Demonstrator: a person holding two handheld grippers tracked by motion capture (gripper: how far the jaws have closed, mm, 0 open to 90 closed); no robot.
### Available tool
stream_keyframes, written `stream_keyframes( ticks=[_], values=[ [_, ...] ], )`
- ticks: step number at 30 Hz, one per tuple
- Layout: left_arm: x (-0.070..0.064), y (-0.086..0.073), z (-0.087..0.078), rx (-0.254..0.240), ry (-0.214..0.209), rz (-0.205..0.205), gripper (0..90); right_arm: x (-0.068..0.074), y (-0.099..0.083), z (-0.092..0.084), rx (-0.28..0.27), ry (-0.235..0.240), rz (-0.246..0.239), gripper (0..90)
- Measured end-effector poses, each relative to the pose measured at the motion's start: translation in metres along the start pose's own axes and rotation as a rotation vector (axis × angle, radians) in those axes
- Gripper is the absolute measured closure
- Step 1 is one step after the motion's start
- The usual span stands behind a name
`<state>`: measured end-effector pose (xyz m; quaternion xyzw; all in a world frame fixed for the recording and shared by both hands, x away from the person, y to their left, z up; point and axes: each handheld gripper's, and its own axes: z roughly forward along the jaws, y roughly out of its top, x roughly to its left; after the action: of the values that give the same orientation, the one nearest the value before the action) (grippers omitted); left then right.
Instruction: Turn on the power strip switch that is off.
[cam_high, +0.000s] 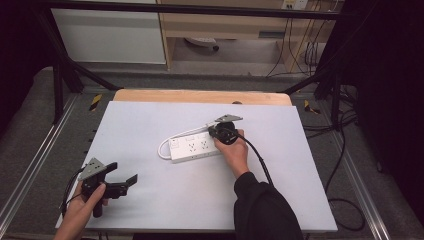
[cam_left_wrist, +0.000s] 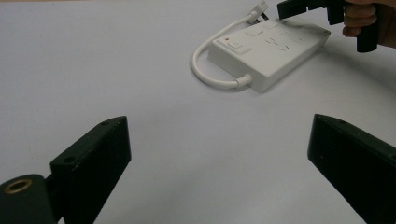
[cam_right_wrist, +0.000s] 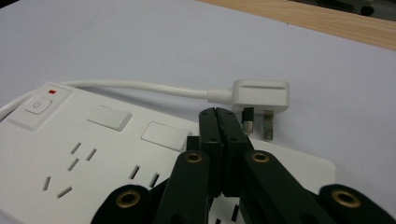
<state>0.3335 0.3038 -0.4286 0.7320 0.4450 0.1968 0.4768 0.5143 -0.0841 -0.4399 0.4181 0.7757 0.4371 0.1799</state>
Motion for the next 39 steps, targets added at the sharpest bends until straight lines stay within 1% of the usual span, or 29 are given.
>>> stream_keyframes(
  ticks=[14,17,23,24,26,30,36,39],
  values=[
    [-0.0002,0.0001,0.0002,0.002,0.000,0.003,6.2,0.0002,-0.0026,-0.0002,-0.007,-0.001,0.002,90.0],
    [-0.0001,0.0001,0.0001,0.002,0.000,0.002,6.2,0.0001,-0.0026,0.0000,-0.008,0.000,0.009,90.0],
    [-0.0001,0.0001,0.0002,0.003,0.001,0.002,6.2,0.0029,-0.0026,0.0026,-0.004,0.020,0.014,90.0],
    [-0.0001,0.0000,0.0001,0.003,0.001,0.002,6.2,0.0043,-0.0029,0.0040,-0.003,0.022,0.008,90.0],
    [-0.0001,-0.0002,-0.0002,0.002,-0.001,0.001,6.2,0.0065,-0.0033,0.0053,-0.002,0.017,0.005,90.0],
    [0.0003,-0.0002,0.0001,0.002,0.001,-0.001,6.2,0.0046,-0.0035,0.0051,-0.001,0.030,0.007,90.0],
    [-0.0001,-0.0001,-0.0001,0.002,0.000,0.000,6.2,0.0045,-0.0027,0.0047,0.003,0.030,0.004,90.0],
    [0.0002,-0.0002,0.0001,0.002,0.002,0.000,6.2,0.0006,-0.0019,0.0020,-0.011,0.009,0.005,90.0]
  ],
)
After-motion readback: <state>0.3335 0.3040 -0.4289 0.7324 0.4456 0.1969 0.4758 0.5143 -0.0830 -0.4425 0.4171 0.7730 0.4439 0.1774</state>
